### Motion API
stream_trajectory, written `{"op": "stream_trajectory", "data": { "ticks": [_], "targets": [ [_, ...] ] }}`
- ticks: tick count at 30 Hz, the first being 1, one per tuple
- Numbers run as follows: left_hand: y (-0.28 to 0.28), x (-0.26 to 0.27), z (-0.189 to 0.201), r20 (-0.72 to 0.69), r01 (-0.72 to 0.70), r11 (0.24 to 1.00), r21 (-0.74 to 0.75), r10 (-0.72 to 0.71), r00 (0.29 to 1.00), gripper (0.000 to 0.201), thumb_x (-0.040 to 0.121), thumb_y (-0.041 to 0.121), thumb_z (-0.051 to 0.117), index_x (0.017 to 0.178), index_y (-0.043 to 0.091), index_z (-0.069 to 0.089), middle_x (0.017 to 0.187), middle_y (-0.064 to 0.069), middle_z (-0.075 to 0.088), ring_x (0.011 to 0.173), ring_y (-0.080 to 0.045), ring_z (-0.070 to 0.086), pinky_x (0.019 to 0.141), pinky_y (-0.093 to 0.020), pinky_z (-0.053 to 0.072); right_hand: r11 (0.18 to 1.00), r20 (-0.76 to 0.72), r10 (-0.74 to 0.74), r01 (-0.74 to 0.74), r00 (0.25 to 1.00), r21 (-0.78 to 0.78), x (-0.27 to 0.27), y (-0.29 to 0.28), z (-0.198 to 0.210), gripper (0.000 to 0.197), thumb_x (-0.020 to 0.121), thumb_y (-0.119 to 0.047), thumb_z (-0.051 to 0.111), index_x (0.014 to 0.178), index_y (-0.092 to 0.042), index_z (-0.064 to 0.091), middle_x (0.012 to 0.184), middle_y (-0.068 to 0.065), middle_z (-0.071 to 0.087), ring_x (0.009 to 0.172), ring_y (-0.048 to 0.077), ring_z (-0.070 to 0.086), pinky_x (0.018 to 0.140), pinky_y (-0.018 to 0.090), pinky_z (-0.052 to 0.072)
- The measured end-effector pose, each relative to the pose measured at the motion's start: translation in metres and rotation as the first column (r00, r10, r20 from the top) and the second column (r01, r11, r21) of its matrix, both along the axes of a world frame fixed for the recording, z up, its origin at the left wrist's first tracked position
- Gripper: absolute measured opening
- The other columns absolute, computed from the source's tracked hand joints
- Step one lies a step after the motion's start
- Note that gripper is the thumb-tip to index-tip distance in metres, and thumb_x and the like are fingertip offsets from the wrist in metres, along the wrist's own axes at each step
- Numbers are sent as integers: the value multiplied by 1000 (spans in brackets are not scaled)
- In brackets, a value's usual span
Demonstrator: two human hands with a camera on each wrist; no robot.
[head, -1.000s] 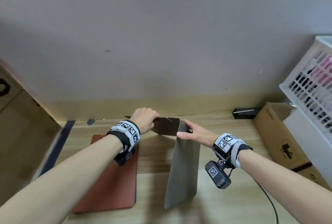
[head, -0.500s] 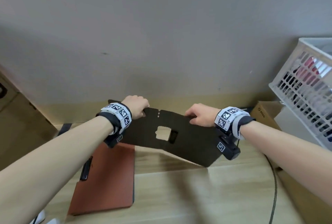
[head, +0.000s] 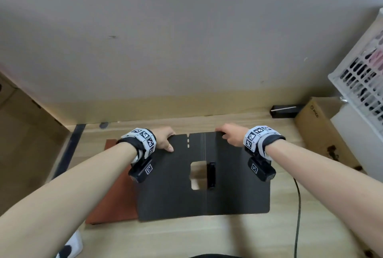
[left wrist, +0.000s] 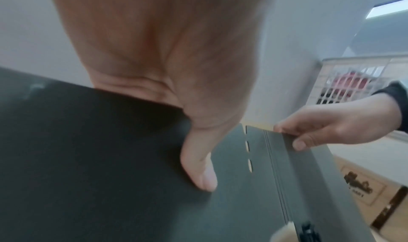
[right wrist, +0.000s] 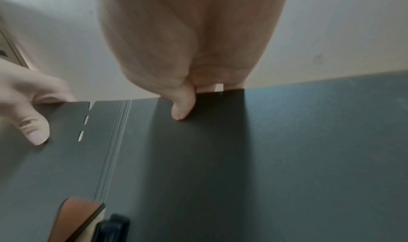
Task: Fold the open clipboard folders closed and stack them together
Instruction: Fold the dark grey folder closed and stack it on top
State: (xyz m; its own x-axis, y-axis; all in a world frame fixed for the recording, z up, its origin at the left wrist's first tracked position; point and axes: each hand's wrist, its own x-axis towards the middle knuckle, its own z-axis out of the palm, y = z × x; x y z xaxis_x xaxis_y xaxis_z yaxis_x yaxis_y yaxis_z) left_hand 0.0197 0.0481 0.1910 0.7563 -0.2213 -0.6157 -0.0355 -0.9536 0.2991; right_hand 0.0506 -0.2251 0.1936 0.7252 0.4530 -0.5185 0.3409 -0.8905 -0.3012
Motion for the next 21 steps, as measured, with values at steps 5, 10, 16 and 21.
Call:
{"op": "stream_trajectory", "data": {
  "ticks": [5, 10, 16, 21],
  "targets": [
    [3, -6, -42, 227, -92, 991, 93, 69, 972, 33, 76, 33, 76, 106, 25, 66, 102, -2, 70, 98, -28, 65, 75, -32, 48, 998, 121, -20, 13, 992, 65, 6, -5, -51, 50, 87, 6, 48, 132, -16, 50, 123, 8, 64, 113, 25, 61, 86, 32, 46],
    [5, -1, -77, 333, -137, 979, 151, 80, 940, 42, 80, 29, 70, 118, 21, 56, 122, -7, 62, 113, -31, 57, 89, -38, 47, 998, 233, -19, 5, 972, 60, 22, -8, -84, 36, 88, -4, 57, 122, -16, 54, 124, 8, 62, 113, 28, 56, 92, 41, 47],
    [12, -18, -112, 234, -213, 963, 162, 172, 957, 57, 86, 22, 57, 141, 17, 40, 140, -8, 43, 126, -30, 44, 98, -47, 45, 998, 100, -58, 58, 993, -1, 41, -5, -126, 40, 90, -1, 55, 128, -12, 53, 125, 12, 55, 116, 28, 54, 98, 43, 47],
    [19, -42, -141, 91, -311, 937, 156, 300, 950, 55, 89, 22, 56, 142, 16, 40, 140, -9, 42, 127, -29, 46, 102, -44, 44, 996, 51, -78, 80, 996, -37, 55, -2, -160, 39, 91, -6, 56, 129, -15, 52, 126, 13, 53, 115, 29, 53, 94, 43, 48]
  ]
}}
